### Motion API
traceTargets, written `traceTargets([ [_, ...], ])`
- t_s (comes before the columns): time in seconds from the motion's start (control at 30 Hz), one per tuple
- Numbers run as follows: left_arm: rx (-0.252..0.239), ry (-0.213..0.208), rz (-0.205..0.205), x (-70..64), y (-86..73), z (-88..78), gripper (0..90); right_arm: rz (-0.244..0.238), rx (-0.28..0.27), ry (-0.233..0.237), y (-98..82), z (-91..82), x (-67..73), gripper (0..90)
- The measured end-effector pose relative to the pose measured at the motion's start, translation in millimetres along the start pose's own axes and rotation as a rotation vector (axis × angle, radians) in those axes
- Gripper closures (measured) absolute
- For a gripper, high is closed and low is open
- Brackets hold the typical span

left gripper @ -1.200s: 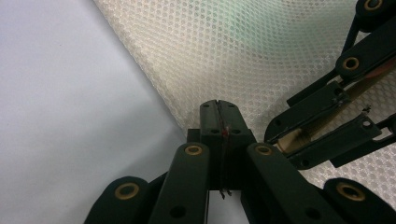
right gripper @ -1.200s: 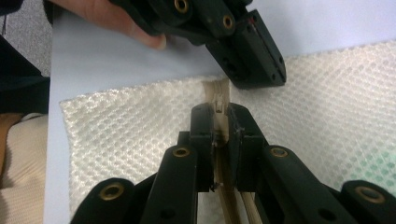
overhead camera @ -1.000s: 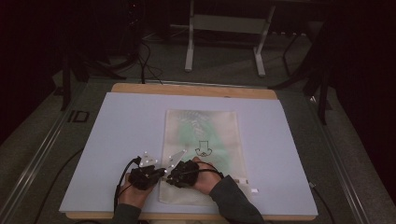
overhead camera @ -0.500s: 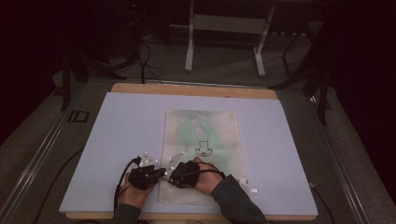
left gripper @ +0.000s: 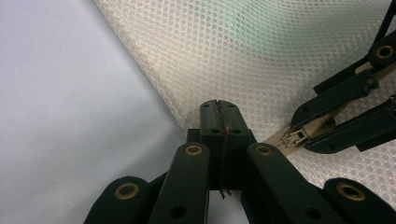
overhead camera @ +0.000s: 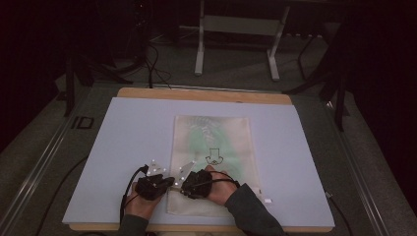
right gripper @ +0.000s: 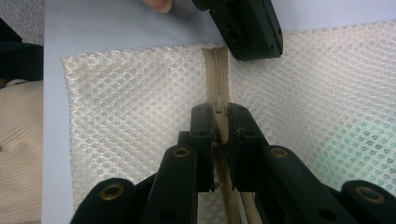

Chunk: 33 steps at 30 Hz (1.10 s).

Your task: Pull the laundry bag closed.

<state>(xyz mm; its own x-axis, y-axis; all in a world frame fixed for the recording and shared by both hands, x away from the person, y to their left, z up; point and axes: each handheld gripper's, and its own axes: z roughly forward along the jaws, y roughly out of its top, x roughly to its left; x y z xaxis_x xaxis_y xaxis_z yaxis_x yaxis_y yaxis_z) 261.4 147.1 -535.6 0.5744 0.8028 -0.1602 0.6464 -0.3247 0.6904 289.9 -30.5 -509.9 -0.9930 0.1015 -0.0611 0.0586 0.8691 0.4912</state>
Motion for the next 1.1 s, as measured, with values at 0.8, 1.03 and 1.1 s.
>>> traceTargets([
  [0.8, 0.0, 0.004, 0.002, -0.4, 0.0, 0.0, 89.3, -0.015, 0.048, -0.001, -4.8, -9.0, -0.1, 82.2],
  [1.03, 0.001, 0.004, 0.002, -0.5, 0.0, -0.1, 89.4, -0.016, 0.058, 0.001, -7.7, -10.4, -0.6, 82.3],
  [1.1, 0.001, 0.004, 0.001, -0.4, 0.0, -0.1, 89.4, -0.02, 0.062, 0.001, -7.3, -10.4, -0.7, 82.3],
])
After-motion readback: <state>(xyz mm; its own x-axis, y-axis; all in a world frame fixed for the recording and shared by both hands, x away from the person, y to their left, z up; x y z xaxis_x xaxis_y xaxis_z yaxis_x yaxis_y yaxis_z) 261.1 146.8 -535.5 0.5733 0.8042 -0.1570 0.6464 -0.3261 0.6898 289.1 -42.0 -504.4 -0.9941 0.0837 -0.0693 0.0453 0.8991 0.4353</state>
